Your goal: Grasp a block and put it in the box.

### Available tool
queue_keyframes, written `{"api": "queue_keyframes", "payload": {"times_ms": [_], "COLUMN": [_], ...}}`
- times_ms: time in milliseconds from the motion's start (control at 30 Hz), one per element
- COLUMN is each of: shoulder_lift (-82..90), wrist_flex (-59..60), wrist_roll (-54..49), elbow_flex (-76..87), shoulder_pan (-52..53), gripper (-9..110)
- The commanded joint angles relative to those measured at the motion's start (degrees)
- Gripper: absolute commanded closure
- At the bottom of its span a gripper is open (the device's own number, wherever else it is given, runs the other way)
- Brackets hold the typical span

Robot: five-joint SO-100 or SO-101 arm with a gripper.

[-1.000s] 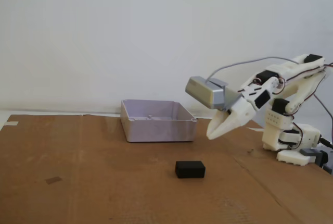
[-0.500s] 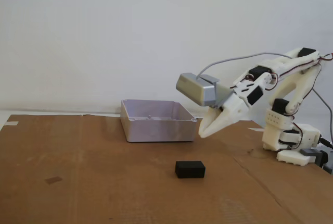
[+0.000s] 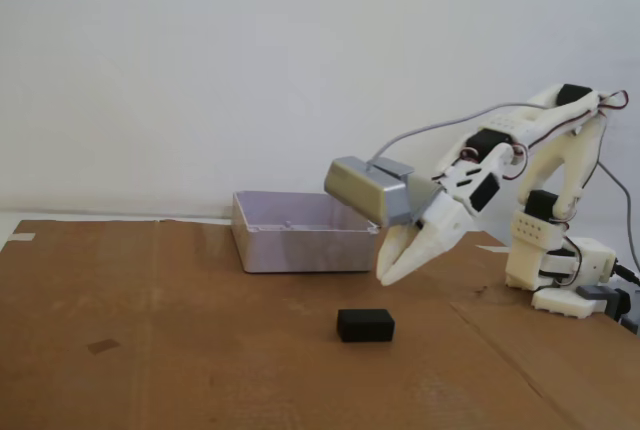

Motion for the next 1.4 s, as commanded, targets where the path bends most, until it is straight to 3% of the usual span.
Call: {"api": "queue_keyframes", "payload": {"times_ms": [0, 1167, 1367], "shoulder_lift": [0.9, -12.7, -12.7], "wrist_flex": [-2.3, -2.4, -2.8], "wrist_roll": [0.4, 4.4, 4.3], "elbow_flex": [-7.4, -14.1, -14.1], "shoulder_pan": [-0.3, 0.4, 0.4], "gripper": [101, 100, 76]}}
